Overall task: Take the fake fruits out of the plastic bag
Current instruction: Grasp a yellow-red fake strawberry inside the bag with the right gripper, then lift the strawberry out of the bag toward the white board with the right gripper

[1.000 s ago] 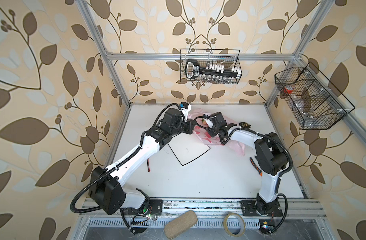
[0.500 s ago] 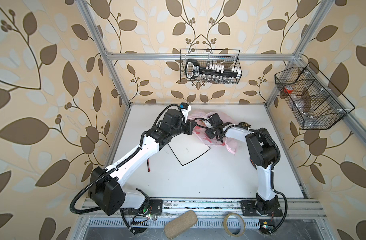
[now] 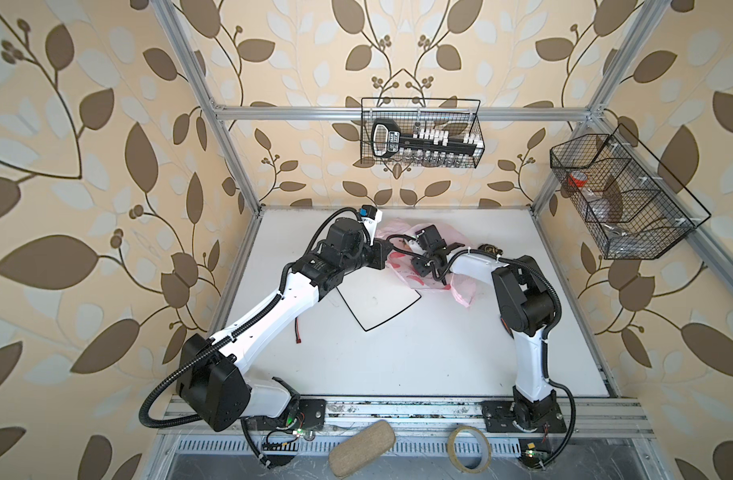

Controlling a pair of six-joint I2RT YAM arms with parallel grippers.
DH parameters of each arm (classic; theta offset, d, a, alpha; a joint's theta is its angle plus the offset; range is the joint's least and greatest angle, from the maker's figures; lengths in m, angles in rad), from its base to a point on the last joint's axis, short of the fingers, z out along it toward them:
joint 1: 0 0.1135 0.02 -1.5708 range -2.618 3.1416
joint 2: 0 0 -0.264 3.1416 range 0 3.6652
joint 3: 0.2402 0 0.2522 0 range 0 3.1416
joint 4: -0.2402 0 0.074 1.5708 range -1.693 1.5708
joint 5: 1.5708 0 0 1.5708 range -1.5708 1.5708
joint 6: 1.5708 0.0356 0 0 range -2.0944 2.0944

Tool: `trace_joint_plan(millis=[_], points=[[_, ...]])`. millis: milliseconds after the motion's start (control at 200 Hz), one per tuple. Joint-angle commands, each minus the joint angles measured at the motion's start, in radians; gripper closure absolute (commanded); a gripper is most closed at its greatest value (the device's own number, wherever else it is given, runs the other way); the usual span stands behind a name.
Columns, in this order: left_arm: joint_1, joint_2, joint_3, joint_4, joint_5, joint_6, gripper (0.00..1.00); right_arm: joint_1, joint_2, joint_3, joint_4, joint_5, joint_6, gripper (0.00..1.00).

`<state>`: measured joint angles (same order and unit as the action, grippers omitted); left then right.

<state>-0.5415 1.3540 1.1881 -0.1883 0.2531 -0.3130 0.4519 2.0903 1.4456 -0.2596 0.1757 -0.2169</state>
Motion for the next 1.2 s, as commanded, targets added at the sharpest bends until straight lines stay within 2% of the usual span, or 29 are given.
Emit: trace_joint_plan(millis=[0, 445, 705, 925, 1035, 1195], points=[[0.006, -0.023, 0.007, 0.02, -0.018, 0.012, 1.0, 0.024, -0.106, -0.038, -0.001, -0.02, 0.017, 0.67], [0.008, -0.004, -0.012, 0.033, -0.166, -0.06, 1.0, 0.081, -0.423, -0.217, -0.003, -0.105, 0.134, 0.67], [0.013, 0.002, -0.012, 0.038, -0.181, -0.059, 1.0, 0.145, -0.602, -0.294, -0.05, -0.22, 0.094, 0.67], [0.018, 0.014, -0.008, 0.046, -0.179, -0.067, 1.0, 0.262, -0.766, -0.489, 0.037, -0.322, 0.0, 0.69], [0.018, 0.022, -0.002, 0.043, -0.173, -0.07, 1.0, 0.379, -0.772, -0.572, 0.147, -0.302, -0.058, 0.69], [0.018, 0.025, 0.012, 0.026, -0.175, -0.066, 1.0, 0.439, -0.609, -0.538, 0.27, -0.248, 0.098, 0.7]])
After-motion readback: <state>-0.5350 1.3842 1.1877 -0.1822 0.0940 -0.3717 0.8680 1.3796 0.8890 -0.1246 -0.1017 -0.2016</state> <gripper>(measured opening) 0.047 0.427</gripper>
